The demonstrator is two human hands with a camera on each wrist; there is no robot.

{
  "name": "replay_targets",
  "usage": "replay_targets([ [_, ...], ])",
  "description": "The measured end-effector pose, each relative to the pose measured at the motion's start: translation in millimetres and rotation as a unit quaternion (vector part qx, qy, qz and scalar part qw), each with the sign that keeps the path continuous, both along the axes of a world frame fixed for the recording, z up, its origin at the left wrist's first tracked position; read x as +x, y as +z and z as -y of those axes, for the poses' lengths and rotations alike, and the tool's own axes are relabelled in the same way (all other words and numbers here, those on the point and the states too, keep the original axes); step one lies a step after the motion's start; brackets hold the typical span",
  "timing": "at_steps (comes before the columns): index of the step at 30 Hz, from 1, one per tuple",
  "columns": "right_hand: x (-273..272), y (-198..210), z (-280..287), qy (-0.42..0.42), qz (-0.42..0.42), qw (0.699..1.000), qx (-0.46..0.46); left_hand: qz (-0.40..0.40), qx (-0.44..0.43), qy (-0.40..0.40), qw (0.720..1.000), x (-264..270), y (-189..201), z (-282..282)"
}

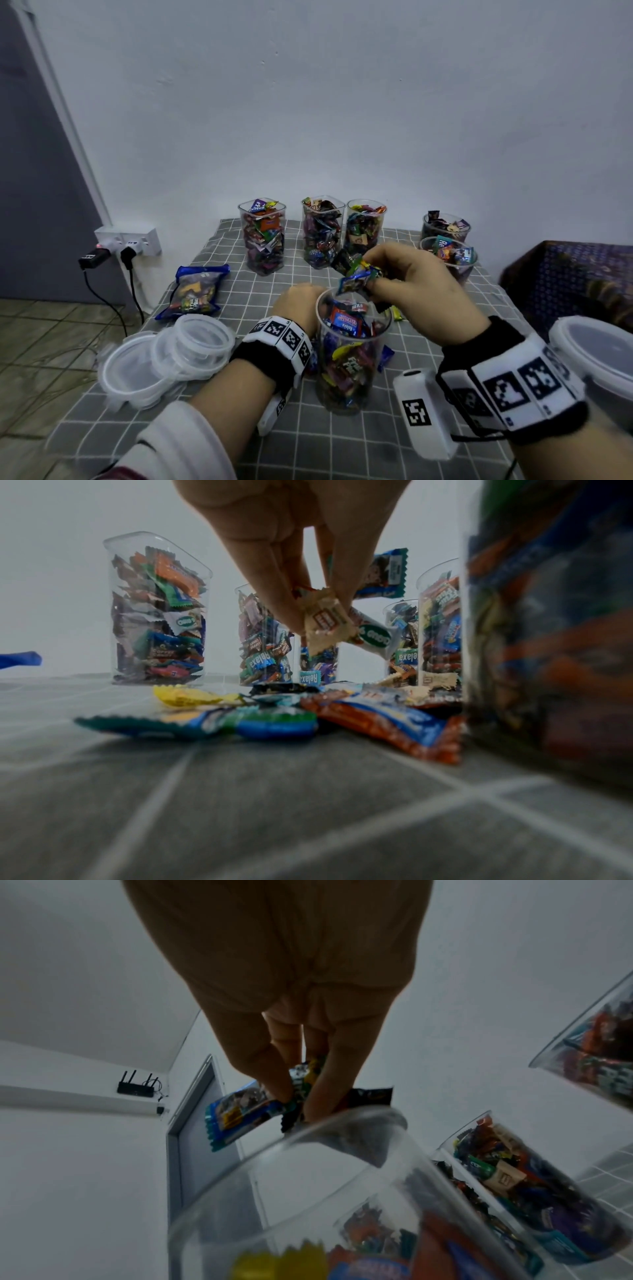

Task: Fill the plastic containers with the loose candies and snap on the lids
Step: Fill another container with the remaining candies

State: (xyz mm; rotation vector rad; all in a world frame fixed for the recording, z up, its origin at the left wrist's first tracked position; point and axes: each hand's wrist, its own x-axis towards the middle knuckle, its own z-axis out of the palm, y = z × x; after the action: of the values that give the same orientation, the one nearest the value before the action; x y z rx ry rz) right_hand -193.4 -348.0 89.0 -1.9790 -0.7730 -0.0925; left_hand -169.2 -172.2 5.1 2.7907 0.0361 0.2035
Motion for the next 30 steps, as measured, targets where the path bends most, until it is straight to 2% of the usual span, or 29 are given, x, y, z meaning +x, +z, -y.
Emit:
replay_targets([
  [4, -7.3, -2.8, -3.8, -0.007, 0.033, 0.998, -0.046, -0.012, -0.007, 0.003, 1.0, -3.2, 2.8, 0.3],
  [12, -13.8, -6.8, -6.1, -0.022, 0.032, 0.996, -0.077, -0.017, -0.001, 0.004, 1.0, -1.6, -0.2, -2.7],
  [19, -14.1, -26.9, 4.4, -0.047, -0.018, 0.996, 0.08, -0.005, -0.034, 0.012, 0.999, -4.1, 0.5, -4.6],
  [24, -11.8, -62.3, 5.1, 0.035, -0.168, 0.981, 0.087, 0.044, -0.082, 0.037, 0.995, -10.1, 0.1, -7.7],
  [30, -11.1, -76.1, 1.5, 0.033, -0.169, 0.979, 0.107, 0.092, -0.172, 0.047, 0.98, -22.3, 4.4, -9.7],
])
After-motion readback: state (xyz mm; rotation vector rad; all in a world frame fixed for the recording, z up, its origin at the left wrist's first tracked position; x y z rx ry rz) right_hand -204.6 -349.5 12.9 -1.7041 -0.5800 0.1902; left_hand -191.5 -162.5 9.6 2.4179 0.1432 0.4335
